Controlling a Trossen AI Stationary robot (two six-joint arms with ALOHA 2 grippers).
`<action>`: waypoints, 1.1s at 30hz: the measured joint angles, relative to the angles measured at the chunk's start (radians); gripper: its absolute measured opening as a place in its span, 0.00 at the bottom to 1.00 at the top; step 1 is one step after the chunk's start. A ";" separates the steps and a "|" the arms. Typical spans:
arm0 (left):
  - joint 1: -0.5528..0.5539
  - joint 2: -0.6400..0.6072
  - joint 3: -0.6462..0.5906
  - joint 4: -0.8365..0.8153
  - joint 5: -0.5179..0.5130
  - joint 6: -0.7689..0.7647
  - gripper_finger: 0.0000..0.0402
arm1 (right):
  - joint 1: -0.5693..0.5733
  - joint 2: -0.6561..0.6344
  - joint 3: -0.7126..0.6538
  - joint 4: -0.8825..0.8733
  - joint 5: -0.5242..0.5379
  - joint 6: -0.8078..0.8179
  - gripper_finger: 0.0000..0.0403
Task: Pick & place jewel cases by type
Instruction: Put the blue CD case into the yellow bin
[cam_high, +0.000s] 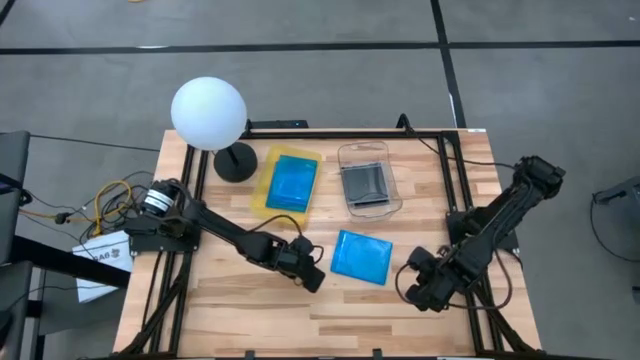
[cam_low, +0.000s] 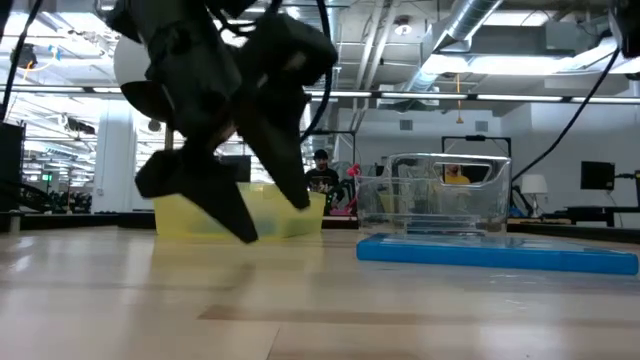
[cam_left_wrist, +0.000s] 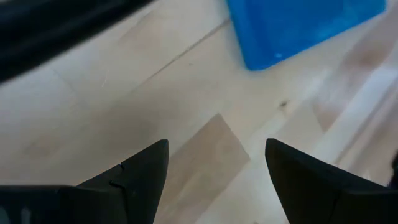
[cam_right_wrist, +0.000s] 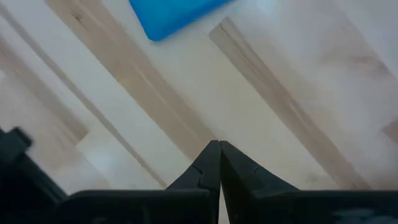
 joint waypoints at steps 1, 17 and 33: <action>0.000 0.011 0.000 0.012 -0.005 -0.013 0.65 | 0.000 0.014 -0.006 0.009 -0.001 -0.015 0.00; 0.066 0.061 -0.001 0.212 -0.071 -0.103 0.65 | -0.122 0.297 -0.008 0.019 0.063 -0.311 0.00; 0.125 0.136 0.002 0.365 -0.005 -0.102 0.65 | -0.236 0.355 -0.008 0.083 0.267 -0.410 0.00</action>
